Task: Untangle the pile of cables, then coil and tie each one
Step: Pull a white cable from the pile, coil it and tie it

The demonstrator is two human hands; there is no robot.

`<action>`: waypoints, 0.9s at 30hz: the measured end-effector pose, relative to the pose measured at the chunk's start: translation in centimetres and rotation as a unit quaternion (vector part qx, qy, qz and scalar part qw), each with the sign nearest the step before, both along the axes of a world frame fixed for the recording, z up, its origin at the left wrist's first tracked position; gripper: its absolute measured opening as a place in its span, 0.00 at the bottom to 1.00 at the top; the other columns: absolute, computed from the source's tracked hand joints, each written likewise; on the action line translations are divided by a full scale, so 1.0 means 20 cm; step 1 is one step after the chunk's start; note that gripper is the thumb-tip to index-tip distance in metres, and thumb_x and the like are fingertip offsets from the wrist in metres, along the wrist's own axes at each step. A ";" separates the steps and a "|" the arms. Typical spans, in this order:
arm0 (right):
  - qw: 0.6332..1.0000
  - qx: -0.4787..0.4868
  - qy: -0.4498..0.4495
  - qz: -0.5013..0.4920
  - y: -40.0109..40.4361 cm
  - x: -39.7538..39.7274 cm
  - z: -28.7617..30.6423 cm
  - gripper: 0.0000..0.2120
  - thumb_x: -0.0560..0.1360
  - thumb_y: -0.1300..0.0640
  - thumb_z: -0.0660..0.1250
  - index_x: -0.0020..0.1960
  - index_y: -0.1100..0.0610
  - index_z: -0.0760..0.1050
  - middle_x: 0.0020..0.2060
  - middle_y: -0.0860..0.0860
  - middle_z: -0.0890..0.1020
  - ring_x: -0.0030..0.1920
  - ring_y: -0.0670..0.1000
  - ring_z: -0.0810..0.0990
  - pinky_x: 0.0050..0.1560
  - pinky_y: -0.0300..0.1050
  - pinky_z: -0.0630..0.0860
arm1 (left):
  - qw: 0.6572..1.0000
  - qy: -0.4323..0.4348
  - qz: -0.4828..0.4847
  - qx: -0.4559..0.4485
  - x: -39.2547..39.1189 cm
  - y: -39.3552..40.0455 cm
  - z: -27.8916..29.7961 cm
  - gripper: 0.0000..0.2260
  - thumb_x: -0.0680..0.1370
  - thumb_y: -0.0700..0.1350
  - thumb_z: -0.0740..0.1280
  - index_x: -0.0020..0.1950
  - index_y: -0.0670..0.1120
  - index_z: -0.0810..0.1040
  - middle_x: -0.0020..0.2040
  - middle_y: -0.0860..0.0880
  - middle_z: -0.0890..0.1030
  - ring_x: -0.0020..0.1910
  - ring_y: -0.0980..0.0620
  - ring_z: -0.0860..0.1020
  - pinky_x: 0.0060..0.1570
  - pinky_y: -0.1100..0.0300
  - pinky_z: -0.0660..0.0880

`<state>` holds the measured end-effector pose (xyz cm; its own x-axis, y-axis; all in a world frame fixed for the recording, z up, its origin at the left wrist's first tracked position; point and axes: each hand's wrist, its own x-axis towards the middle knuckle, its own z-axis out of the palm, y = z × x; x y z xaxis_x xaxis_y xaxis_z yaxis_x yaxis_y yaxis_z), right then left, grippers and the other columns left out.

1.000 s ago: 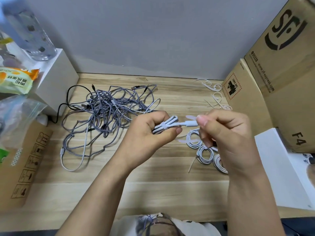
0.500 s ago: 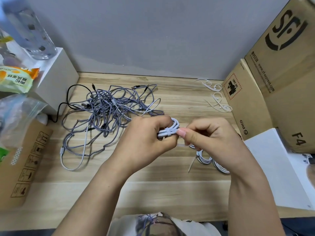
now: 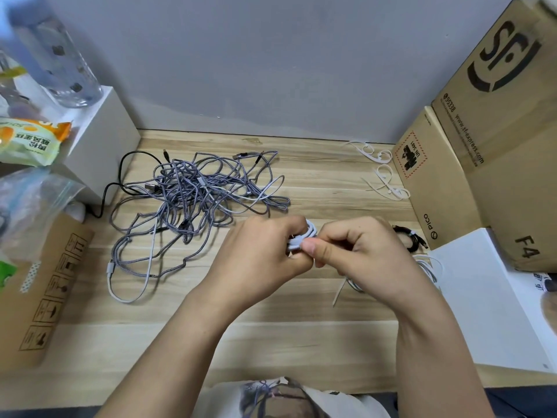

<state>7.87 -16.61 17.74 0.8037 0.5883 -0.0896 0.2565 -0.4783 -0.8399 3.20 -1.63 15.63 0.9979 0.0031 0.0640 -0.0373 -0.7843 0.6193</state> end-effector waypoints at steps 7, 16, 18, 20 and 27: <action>0.991 -0.050 -0.080 -0.097 0.04 -0.01 -0.07 0.10 0.65 0.46 0.75 0.32 0.44 0.74 0.29 0.43 0.73 0.34 0.43 0.72 0.38 0.44 0.68 | 0.997 0.056 0.018 0.057 0.03 0.02 -0.04 0.12 0.70 0.51 0.63 0.32 0.51 0.62 0.30 0.50 0.71 0.35 0.46 0.69 0.32 0.56 0.63; 0.993 -0.023 -0.116 0.007 0.10 -0.02 -0.08 0.05 0.62 0.50 0.70 0.36 0.50 0.81 0.34 0.41 0.76 0.40 0.46 0.77 0.50 0.55 0.72 | 0.993 0.103 -0.037 0.046 0.02 0.02 -0.03 0.05 0.68 0.48 0.66 0.33 0.55 0.71 0.31 0.53 0.73 0.39 0.46 0.71 0.34 0.60 0.63; 0.993 -0.018 -0.117 0.013 0.10 -0.02 -0.10 0.04 0.62 0.51 0.71 0.35 0.50 0.80 0.34 0.42 0.77 0.39 0.46 0.77 0.50 0.54 0.72 | 0.993 0.098 -0.045 0.047 0.02 0.03 -0.04 0.05 0.68 0.49 0.65 0.43 0.54 0.77 0.36 0.51 0.77 0.43 0.46 0.76 0.36 0.60 0.65; 0.992 -0.026 -0.125 0.005 0.11 -0.02 -0.11 0.02 0.62 0.51 0.70 0.33 0.49 0.79 0.34 0.44 0.78 0.39 0.46 0.76 0.50 0.49 0.68 | 0.993 0.087 -0.061 0.058 0.02 0.03 -0.05 0.07 0.68 0.50 0.65 0.45 0.54 0.77 0.36 0.51 0.75 0.44 0.45 0.76 0.36 0.59 0.66; 0.989 -0.022 -0.144 0.005 0.12 -0.06 -0.15 0.07 0.66 0.53 0.66 0.35 0.44 0.68 0.34 0.42 0.75 0.39 0.46 0.74 0.47 0.53 0.69 | 0.968 0.192 -0.159 -0.009 0.04 0.09 -0.06 0.18 0.61 0.55 0.79 0.35 0.53 0.70 0.28 0.55 0.71 0.29 0.62 0.70 0.30 0.67 0.64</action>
